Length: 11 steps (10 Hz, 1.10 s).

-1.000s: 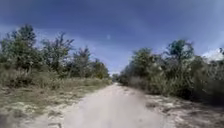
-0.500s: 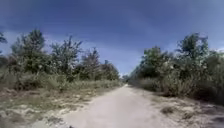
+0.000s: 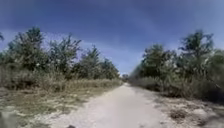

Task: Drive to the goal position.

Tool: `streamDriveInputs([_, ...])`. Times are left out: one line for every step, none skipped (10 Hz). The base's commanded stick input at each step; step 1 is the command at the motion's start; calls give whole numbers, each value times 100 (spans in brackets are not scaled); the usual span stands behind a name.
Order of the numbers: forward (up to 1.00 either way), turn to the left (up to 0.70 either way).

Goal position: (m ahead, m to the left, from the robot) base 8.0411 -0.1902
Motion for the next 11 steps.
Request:
streamDriveInputs([50,0])
streamDriveInputs([50,0])
streamDriveInputs([50,0])
streamDriveInputs([50,0])
streamDriveInputs([50,0])
streamDriveInputs([50,0])
streamDriveInputs([50,0])
streamDriveInputs([50,0])
streamDriveInputs([50,0])
streamDriveInputs([50,0])
streamDriveInputs([50,0])
